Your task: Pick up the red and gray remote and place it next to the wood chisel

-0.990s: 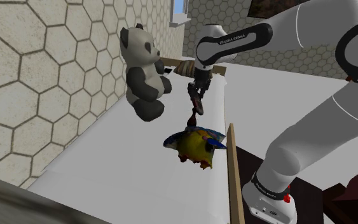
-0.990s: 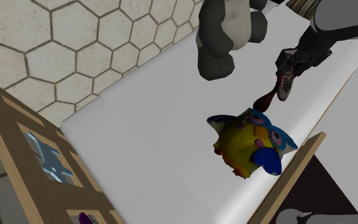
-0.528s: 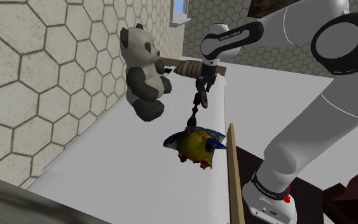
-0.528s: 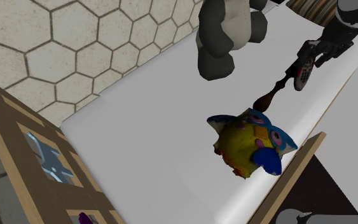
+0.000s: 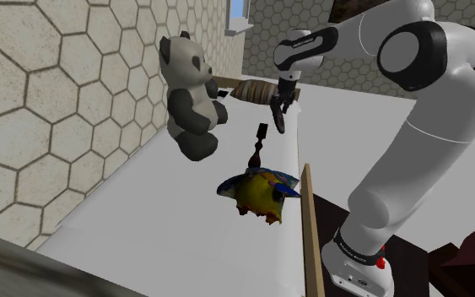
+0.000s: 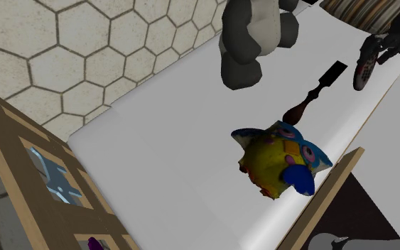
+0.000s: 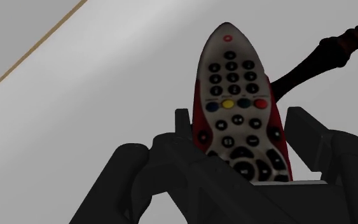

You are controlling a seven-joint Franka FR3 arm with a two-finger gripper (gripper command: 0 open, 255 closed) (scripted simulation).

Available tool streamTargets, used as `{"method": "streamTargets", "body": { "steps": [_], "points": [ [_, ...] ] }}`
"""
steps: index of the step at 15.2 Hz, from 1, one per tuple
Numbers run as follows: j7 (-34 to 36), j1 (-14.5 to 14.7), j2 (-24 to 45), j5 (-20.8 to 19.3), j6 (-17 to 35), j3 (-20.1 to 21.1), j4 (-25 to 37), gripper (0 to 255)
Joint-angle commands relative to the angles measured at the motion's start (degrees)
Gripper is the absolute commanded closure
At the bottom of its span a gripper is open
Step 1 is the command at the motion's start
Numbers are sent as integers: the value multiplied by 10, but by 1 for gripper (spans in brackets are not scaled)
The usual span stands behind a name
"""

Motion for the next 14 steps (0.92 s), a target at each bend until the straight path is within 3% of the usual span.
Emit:
{"method": "streamTargets", "body": {
  "steps": [1,13,14],
  "points": [
    [-29,-13,29,7,-4,-13,32,255],
    [-160,-108,245,70,-94,-49,325,255],
    [-161,-108,246,70,-87,-49,318,255]
  ]
}}
